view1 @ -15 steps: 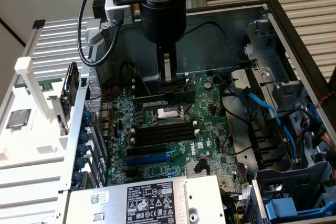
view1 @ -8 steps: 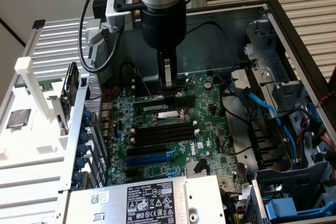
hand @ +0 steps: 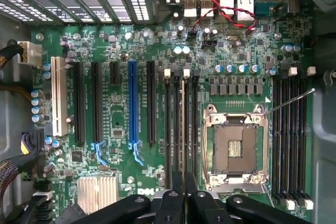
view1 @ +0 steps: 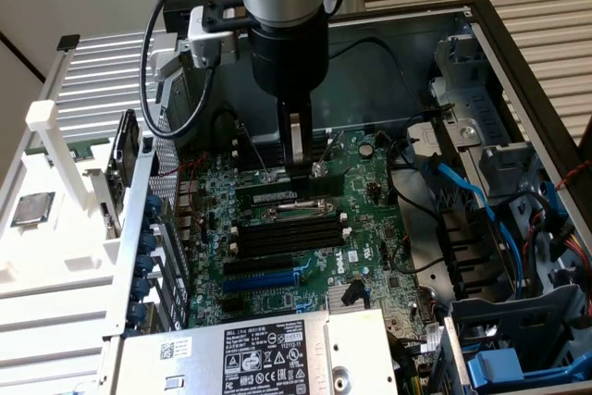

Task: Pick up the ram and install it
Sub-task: 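Pick up the ram and move it above insertion slot, then insert the ram into the slot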

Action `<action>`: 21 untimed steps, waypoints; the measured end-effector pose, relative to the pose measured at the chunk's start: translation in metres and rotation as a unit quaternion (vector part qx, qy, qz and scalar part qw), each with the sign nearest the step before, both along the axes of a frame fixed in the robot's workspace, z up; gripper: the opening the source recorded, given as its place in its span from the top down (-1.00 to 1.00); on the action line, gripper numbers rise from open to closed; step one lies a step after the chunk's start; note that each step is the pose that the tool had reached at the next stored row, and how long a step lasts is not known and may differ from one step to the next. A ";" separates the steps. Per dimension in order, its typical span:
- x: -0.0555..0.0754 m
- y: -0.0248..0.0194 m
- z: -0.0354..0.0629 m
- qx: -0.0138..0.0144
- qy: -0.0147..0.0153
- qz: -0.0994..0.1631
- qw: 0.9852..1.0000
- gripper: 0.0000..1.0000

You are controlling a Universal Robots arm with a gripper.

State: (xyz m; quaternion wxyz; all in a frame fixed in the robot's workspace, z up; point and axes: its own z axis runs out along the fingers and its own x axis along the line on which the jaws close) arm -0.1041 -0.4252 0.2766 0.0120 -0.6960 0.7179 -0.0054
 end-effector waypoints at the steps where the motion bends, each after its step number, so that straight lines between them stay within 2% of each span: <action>1: 0.000 -0.0010 -0.0001 0.000 0.000 0.000 1.000 0.76; 15: 0.000 -0.0012 -0.0001 0.000 0.000 0.000 1.000 0.76; 17: -0.002 -0.0012 -0.0004 0.000 -0.001 0.000 1.000 0.76; 21: -0.005 -0.0043 -0.0015 0.002 -0.002 0.000 1.000 0.76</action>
